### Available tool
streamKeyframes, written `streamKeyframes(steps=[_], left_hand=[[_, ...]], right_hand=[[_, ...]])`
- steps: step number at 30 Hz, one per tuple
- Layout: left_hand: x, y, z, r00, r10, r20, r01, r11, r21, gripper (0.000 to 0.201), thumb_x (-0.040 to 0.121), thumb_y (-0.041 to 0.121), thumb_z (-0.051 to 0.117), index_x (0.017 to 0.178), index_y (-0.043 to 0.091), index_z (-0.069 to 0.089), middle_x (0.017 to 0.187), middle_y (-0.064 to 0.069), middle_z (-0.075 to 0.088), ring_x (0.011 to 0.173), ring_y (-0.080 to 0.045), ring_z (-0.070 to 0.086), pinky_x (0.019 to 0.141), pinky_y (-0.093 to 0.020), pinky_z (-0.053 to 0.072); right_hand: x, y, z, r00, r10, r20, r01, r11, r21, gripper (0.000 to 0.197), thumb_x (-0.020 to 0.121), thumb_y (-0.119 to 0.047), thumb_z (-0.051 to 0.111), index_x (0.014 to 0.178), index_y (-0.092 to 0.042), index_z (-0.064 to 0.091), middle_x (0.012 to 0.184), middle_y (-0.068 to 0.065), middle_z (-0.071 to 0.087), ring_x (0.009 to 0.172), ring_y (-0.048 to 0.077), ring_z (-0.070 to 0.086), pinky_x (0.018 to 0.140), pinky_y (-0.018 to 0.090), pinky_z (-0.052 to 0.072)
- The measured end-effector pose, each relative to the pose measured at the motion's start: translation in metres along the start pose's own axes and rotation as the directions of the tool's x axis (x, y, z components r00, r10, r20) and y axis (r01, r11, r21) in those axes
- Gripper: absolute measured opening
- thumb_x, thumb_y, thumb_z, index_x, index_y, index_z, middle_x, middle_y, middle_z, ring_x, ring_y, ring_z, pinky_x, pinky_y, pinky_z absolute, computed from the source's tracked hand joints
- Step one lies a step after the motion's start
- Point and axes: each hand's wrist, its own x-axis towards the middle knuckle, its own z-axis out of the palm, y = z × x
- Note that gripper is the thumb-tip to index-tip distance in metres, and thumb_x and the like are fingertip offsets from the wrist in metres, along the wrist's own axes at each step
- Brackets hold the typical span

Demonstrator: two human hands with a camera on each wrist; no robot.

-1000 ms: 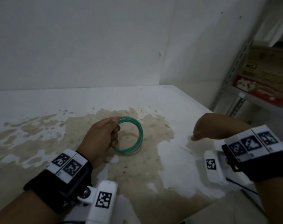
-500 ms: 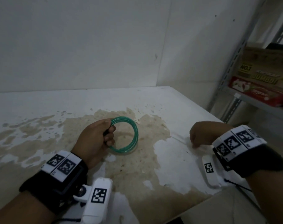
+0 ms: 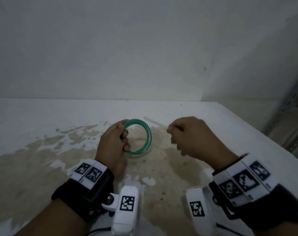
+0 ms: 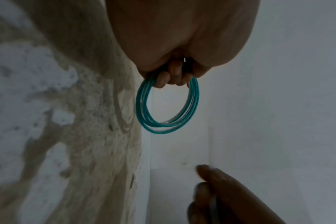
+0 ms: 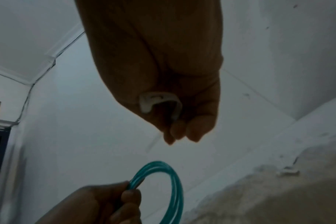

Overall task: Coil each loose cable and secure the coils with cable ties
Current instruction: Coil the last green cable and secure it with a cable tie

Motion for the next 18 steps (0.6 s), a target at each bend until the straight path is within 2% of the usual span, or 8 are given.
streamKeyframes(steps=[2,6,8,11,13,15,16,18], left_hand=[[0.003,0.004,-0.003,0.999,0.016,-0.040,-0.016,1.000,-0.013,0.029,0.102,0.014,0.034,0.098,0.014,0.062,0.060,0.003,0.043,0.043,-0.006,0.031,0.044,-0.021,0.027],[0.005,0.007,-0.004,0.996,0.040,-0.075,-0.041,0.999,-0.015,0.028,0.102,0.023,0.040,0.098,0.015,0.067,0.060,0.003,0.044,0.044,-0.007,0.035,0.047,-0.022,0.030],[0.006,0.003,-0.005,0.996,0.058,-0.062,-0.055,0.997,0.048,0.029,0.100,0.028,0.045,0.094,0.017,0.071,0.062,-0.002,0.046,0.047,-0.010,0.040,0.051,-0.026,0.034],[0.004,-0.002,-0.006,0.998,0.062,-0.024,-0.058,0.990,0.130,0.028,0.094,0.032,0.053,0.093,0.013,0.074,0.074,-0.024,0.058,0.067,-0.024,0.055,0.066,-0.039,0.043],[0.005,-0.002,-0.006,0.997,0.057,-0.043,-0.051,0.990,0.129,0.024,0.089,0.032,0.059,0.093,0.010,0.066,0.067,-0.013,0.060,0.063,-0.022,0.055,0.065,-0.038,0.043],[0.008,-0.001,-0.005,0.996,0.050,-0.069,-0.040,0.989,0.141,0.021,0.091,0.028,0.059,0.082,0.010,0.054,0.051,0.005,0.051,0.047,-0.012,0.046,0.055,-0.028,0.040],[0.008,0.001,-0.005,0.997,0.043,-0.062,-0.033,0.989,0.145,0.021,0.093,0.024,0.055,0.076,0.012,0.051,0.047,0.009,0.046,0.042,-0.008,0.042,0.049,-0.023,0.037],[0.008,0.006,-0.006,0.999,0.026,-0.027,-0.021,0.989,0.148,0.024,0.096,0.019,0.050,0.075,0.012,0.059,0.046,0.010,0.043,0.040,-0.005,0.038,0.043,-0.018,0.033]], right_hand=[[0.006,-0.008,0.017,0.981,0.087,0.171,-0.092,0.996,0.019,0.032,0.096,-0.016,0.045,0.086,0.002,0.070,0.075,0.015,0.071,0.057,0.028,0.066,0.052,0.034,0.058],[0.019,-0.023,0.044,0.924,0.140,0.357,-0.226,0.951,0.212,0.029,0.096,-0.012,0.046,0.084,0.005,0.067,0.070,0.016,0.070,0.039,0.015,0.055,0.041,0.024,0.049],[0.025,-0.030,0.052,0.914,0.140,0.380,-0.296,0.872,0.391,0.024,0.097,-0.013,0.044,0.086,-0.005,0.063,0.064,0.012,0.068,0.038,0.015,0.053,0.039,0.021,0.044],[0.034,-0.035,0.063,0.918,0.162,0.362,-0.365,0.703,0.611,0.025,0.097,-0.011,0.040,0.087,-0.014,0.063,0.055,0.005,0.062,0.037,0.014,0.048,0.038,0.020,0.038],[0.036,-0.035,0.072,0.911,0.164,0.379,-0.398,0.591,0.701,0.026,0.096,-0.009,0.040,0.089,-0.013,0.065,0.051,0.001,0.056,0.036,0.013,0.044,0.038,0.019,0.033],[0.036,-0.033,0.079,0.905,0.157,0.395,-0.416,0.518,0.747,0.024,0.097,-0.014,0.043,0.090,-0.013,0.065,0.050,-0.001,0.051,0.037,0.012,0.040,0.038,0.018,0.031],[0.036,-0.032,0.082,0.904,0.151,0.400,-0.420,0.490,0.764,0.023,0.097,-0.015,0.043,0.090,-0.013,0.065,0.050,-0.001,0.049,0.037,0.012,0.039,0.038,0.018,0.030],[0.036,-0.031,0.084,0.898,0.132,0.420,-0.435,0.422,0.796,0.023,0.097,-0.013,0.042,0.093,-0.011,0.064,0.051,-0.001,0.048,0.038,0.011,0.037,0.038,0.018,0.029]])
